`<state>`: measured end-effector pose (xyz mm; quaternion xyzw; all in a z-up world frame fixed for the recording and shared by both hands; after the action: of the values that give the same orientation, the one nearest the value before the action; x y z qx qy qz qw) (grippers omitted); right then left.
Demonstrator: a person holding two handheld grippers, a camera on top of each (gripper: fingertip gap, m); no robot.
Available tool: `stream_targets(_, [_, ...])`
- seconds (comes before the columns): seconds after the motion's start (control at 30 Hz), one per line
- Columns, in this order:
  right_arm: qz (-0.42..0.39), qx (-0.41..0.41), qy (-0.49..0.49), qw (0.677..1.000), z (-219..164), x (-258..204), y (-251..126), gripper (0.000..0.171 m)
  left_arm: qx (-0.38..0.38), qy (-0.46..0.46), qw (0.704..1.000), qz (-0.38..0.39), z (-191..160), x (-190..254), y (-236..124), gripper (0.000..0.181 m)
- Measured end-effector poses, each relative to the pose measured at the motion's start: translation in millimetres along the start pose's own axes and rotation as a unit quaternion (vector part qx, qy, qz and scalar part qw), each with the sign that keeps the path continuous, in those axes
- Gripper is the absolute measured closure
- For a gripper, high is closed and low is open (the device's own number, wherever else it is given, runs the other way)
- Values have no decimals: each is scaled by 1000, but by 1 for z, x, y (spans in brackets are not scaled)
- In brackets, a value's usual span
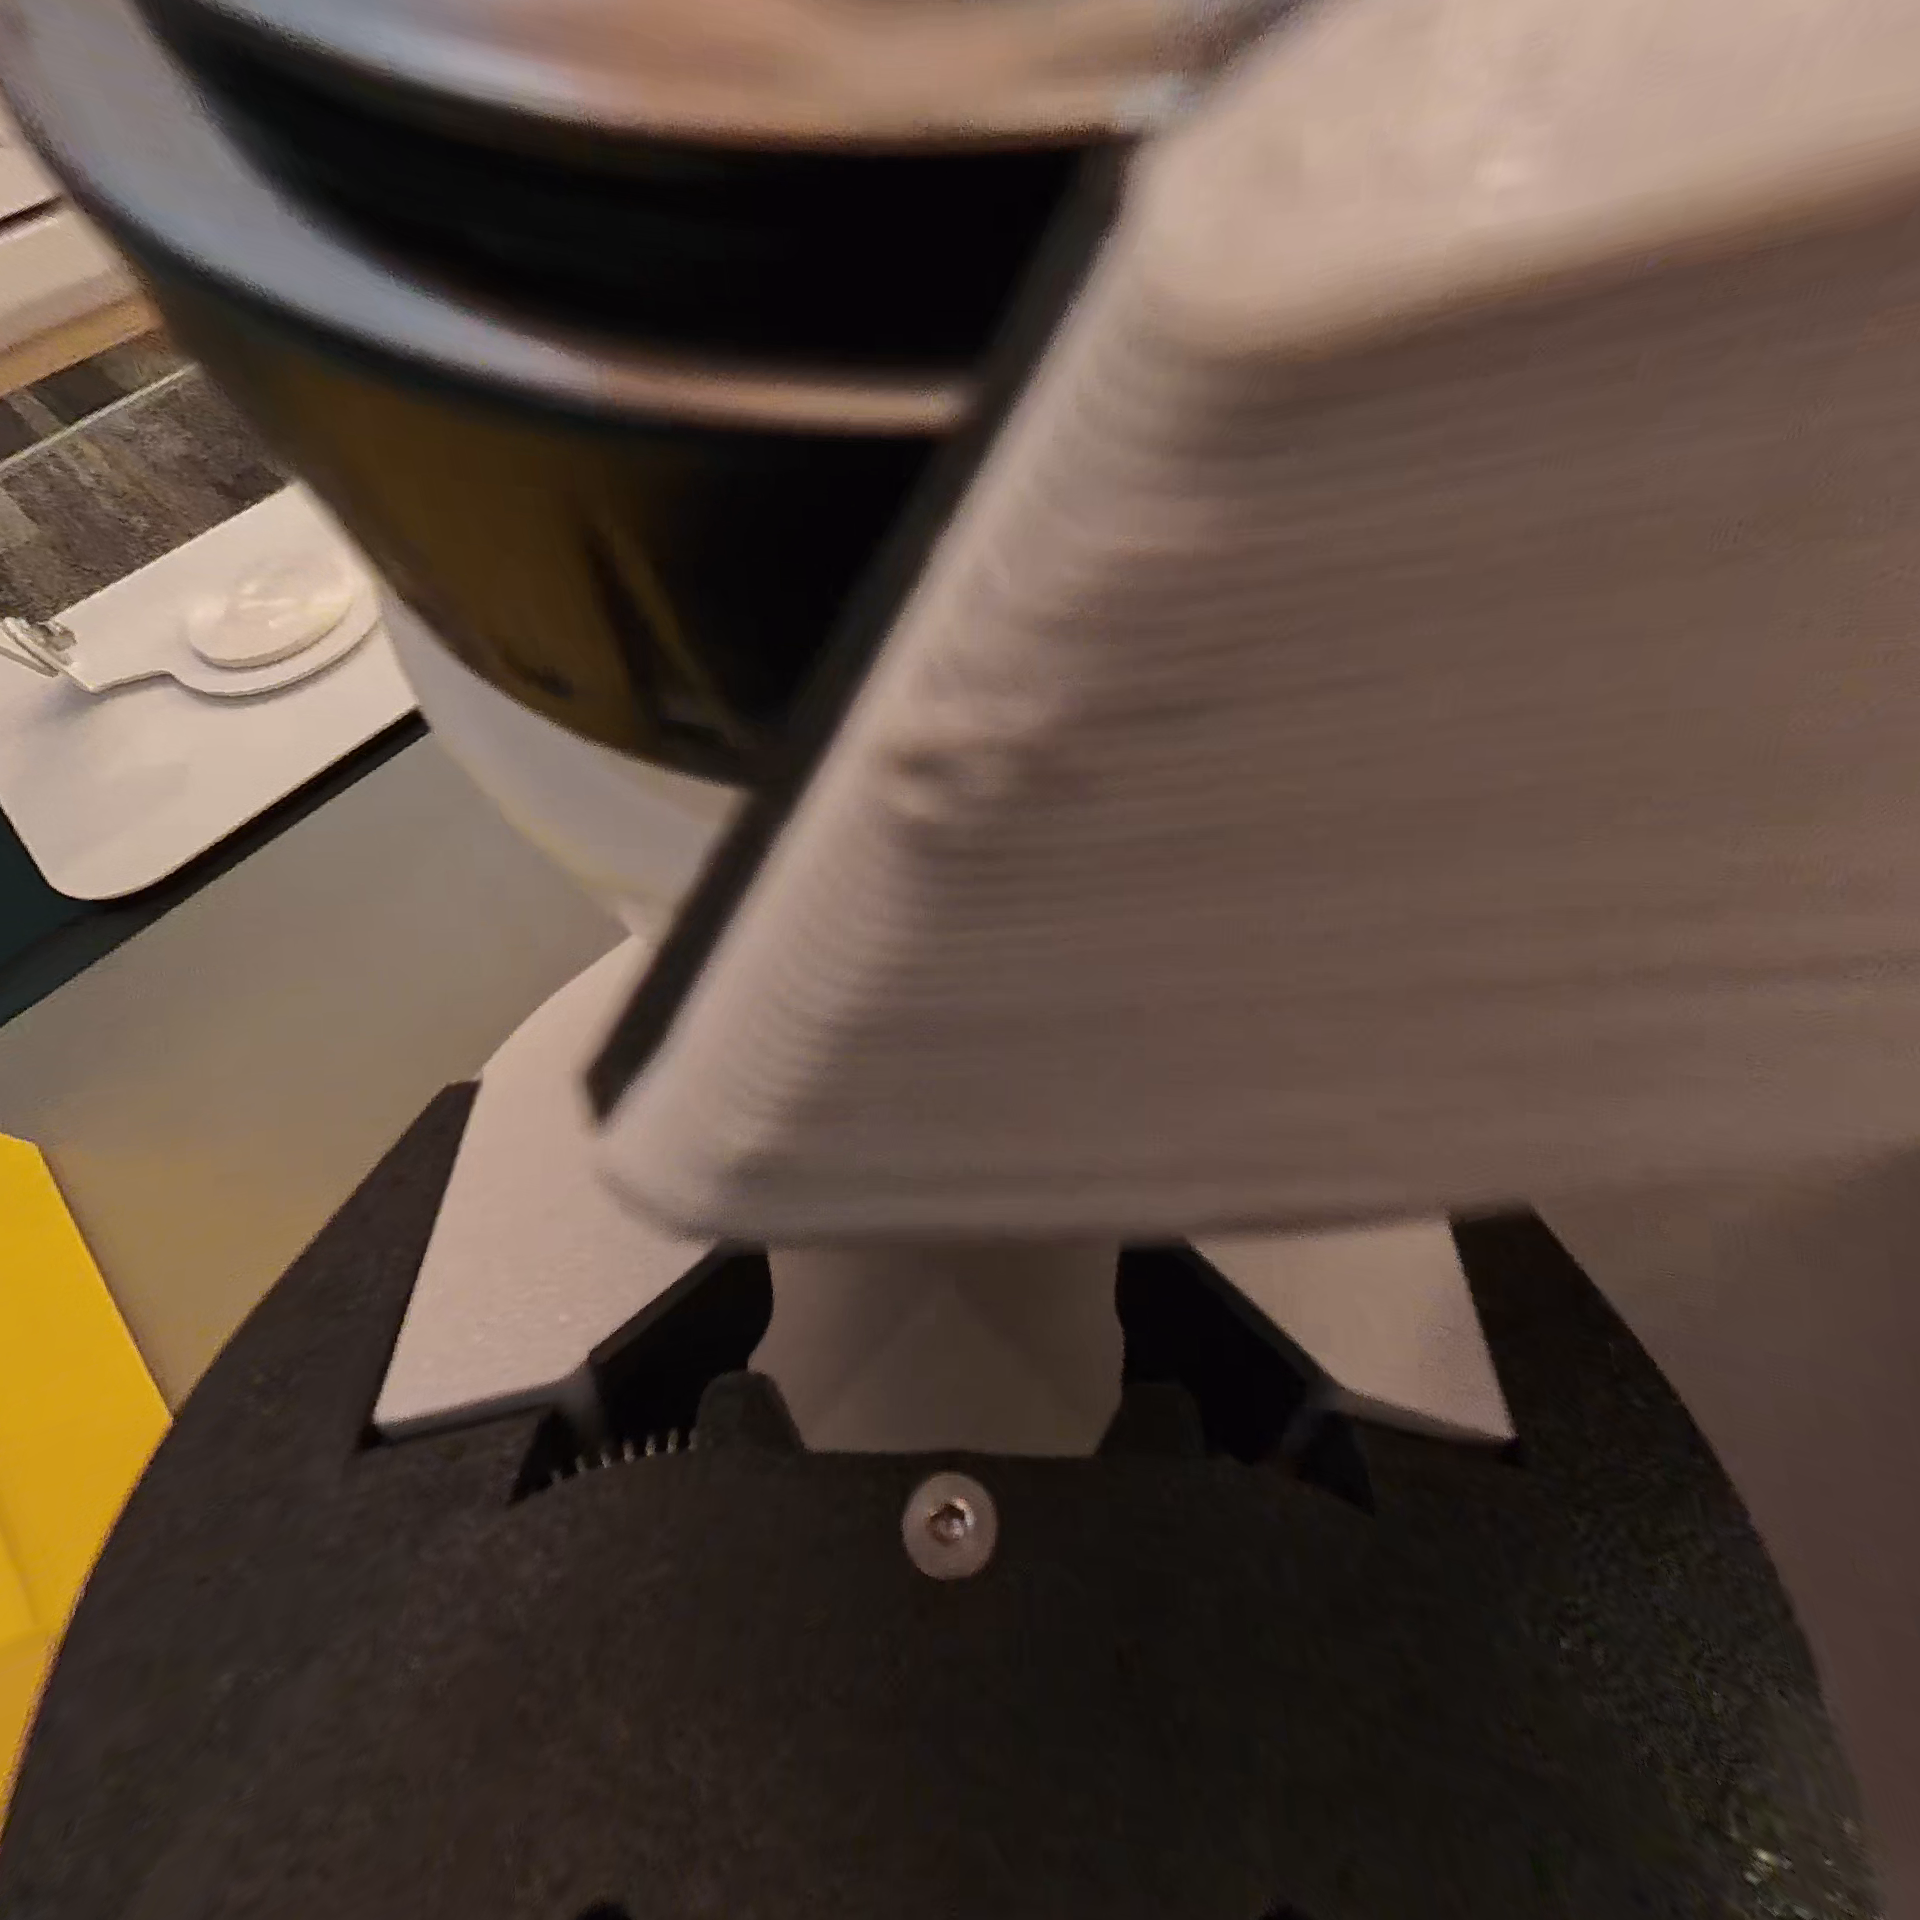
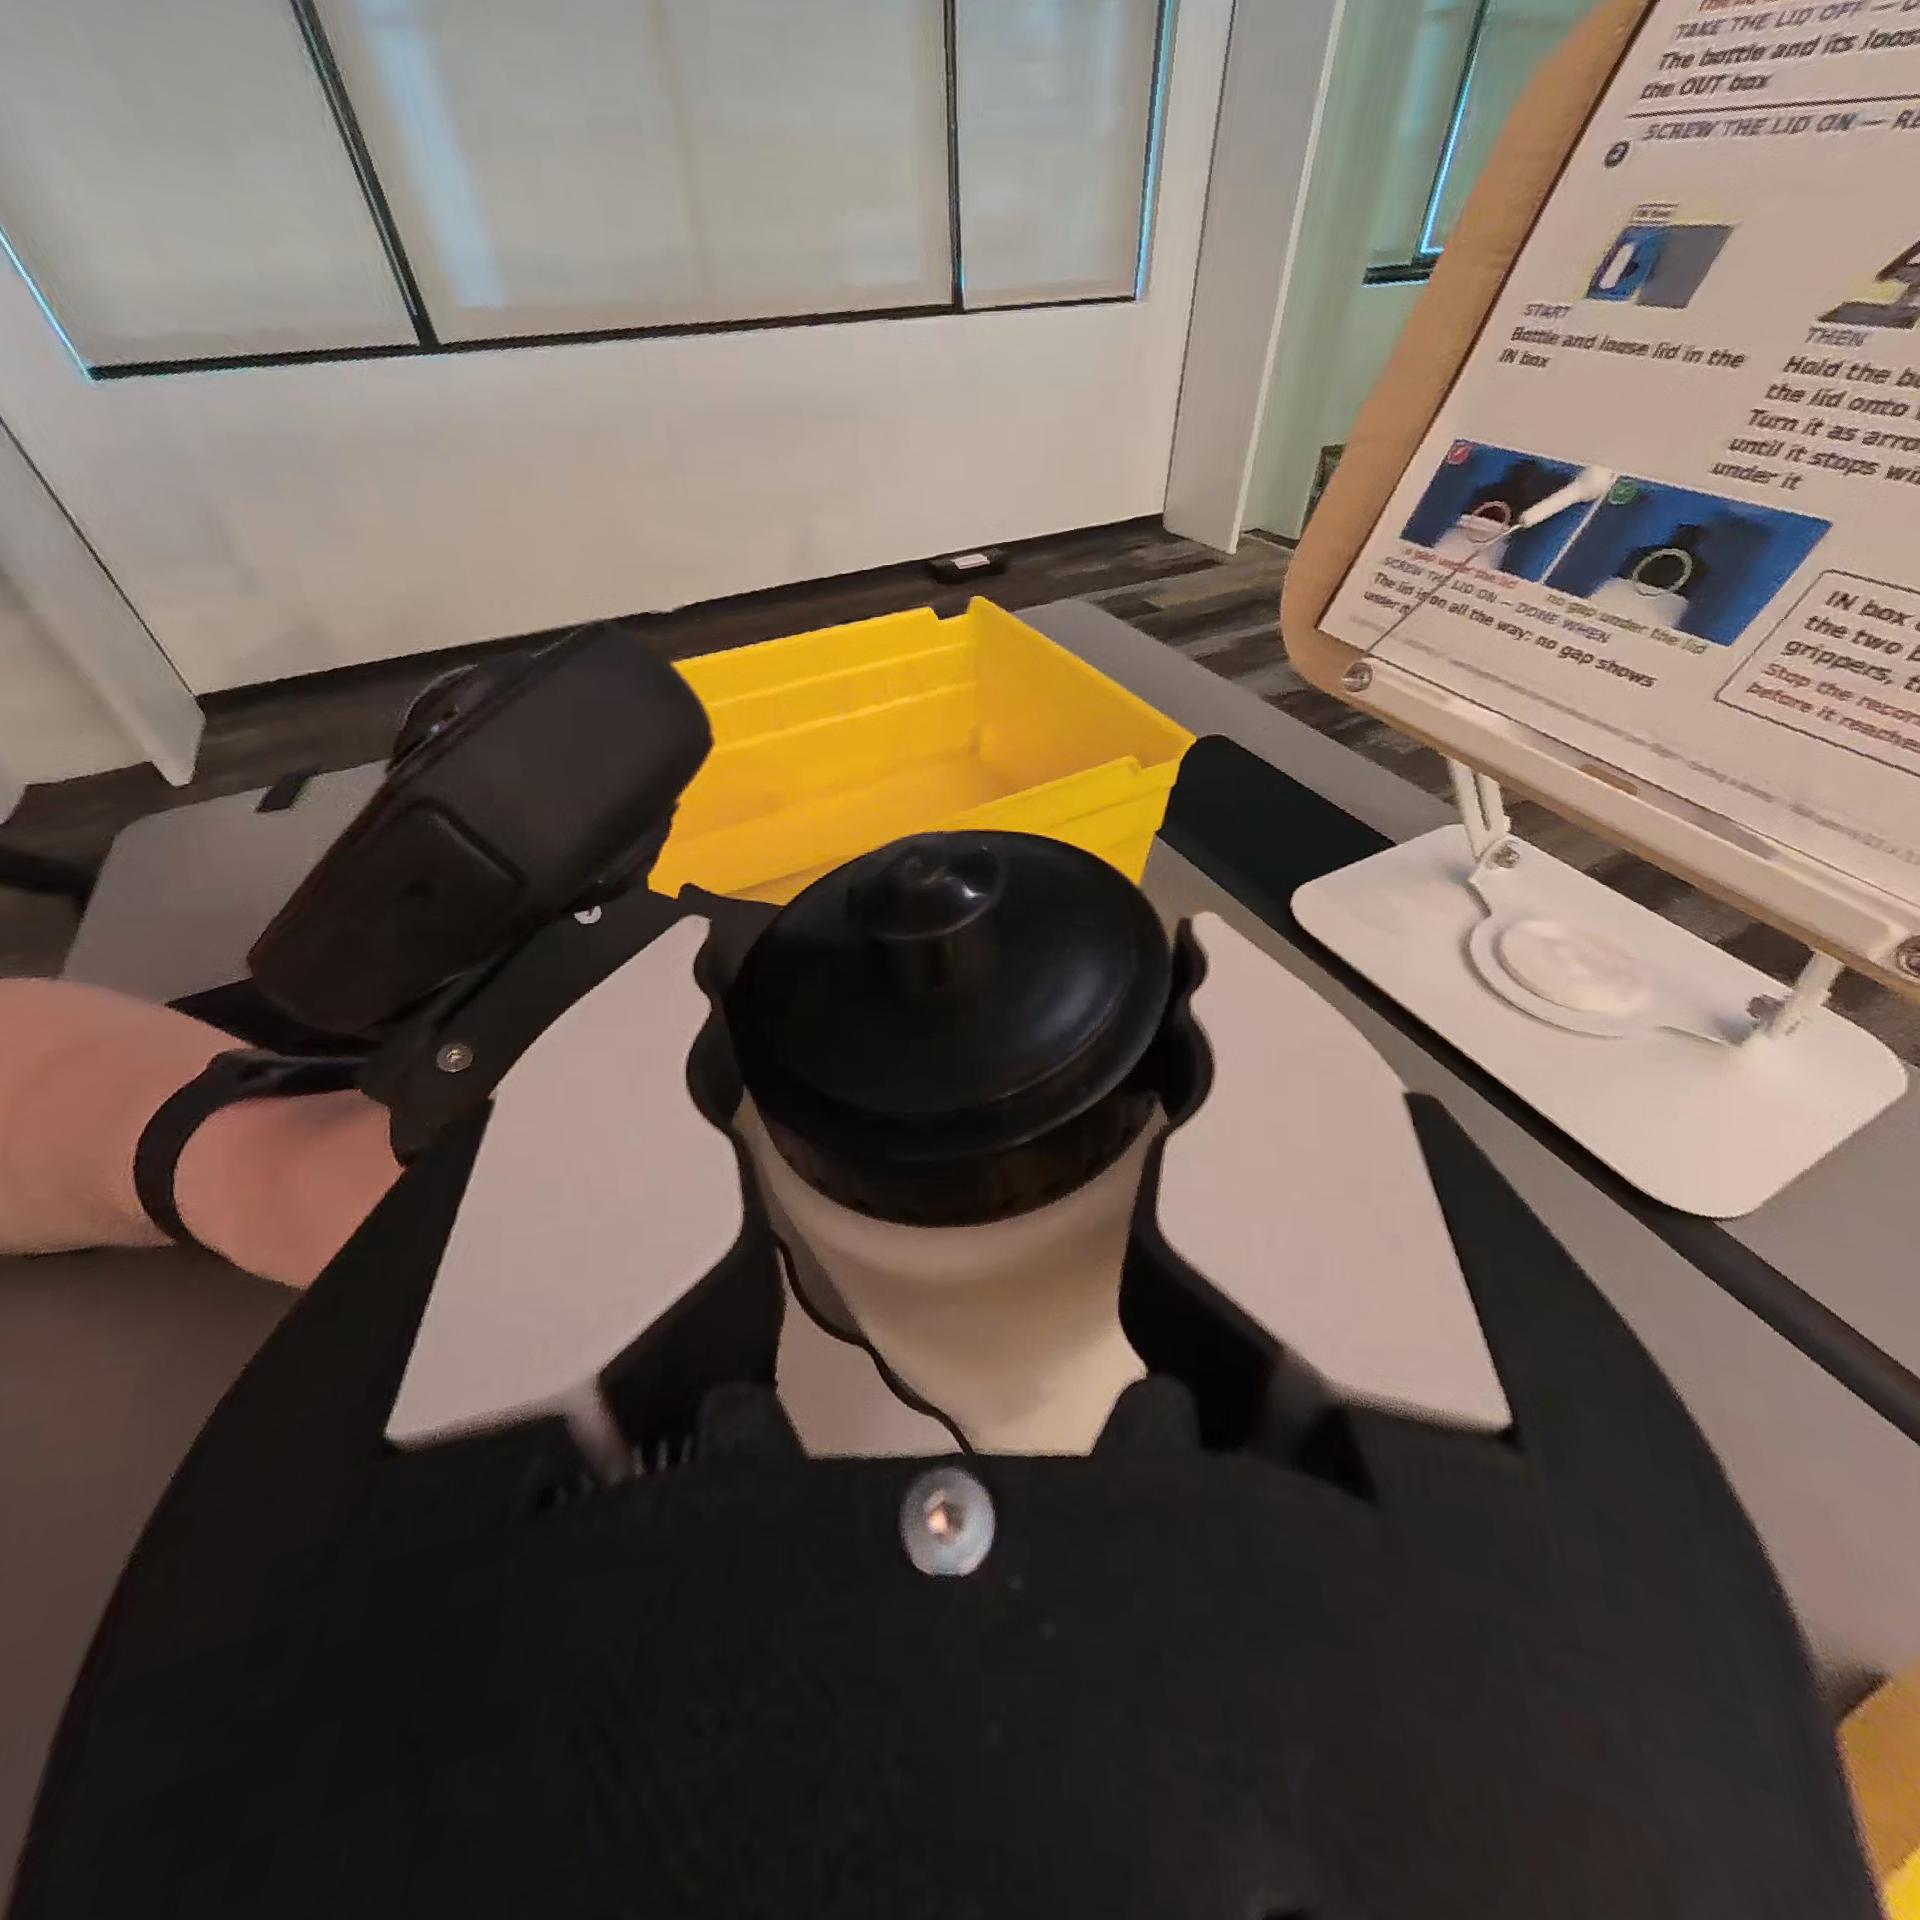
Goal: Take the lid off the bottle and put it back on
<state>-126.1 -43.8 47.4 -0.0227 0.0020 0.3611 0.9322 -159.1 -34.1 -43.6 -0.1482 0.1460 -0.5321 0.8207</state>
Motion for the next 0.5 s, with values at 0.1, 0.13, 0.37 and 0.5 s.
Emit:
stream_targets(0.1, [35, -26, -29, 999, 0, 2, -2, 91, 6, -4, 1000, -30, 0, 1, 2, 98])
stream_targets(0.13, [54, -26, -31, 998, 1, 4, -4, 90, 6, -4, 999, -38, 1, 1, 2, 98])
stream_targets(0.37, [146, -27, -27, 989, 5, 13, -20, 99, 10, 14, 996, -89, 1, 4, 4, 98])
stream_targets(0.5, [114, -29, -45, 992, 5, 12, -17, 99, 7, 0, 997, -76, 1, 2, 3, 98])
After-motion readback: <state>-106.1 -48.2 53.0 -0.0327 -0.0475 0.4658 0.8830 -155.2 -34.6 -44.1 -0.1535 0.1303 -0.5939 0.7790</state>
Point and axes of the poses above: each gripper's, where its closed fingertips meet, y out along the fingers, z out of its top, x = y × z across the jaws, the point moved 5 cm from there along -y, back along the fingers, and after that the axes turned 7 degrees about x, right-handed, at the moved point
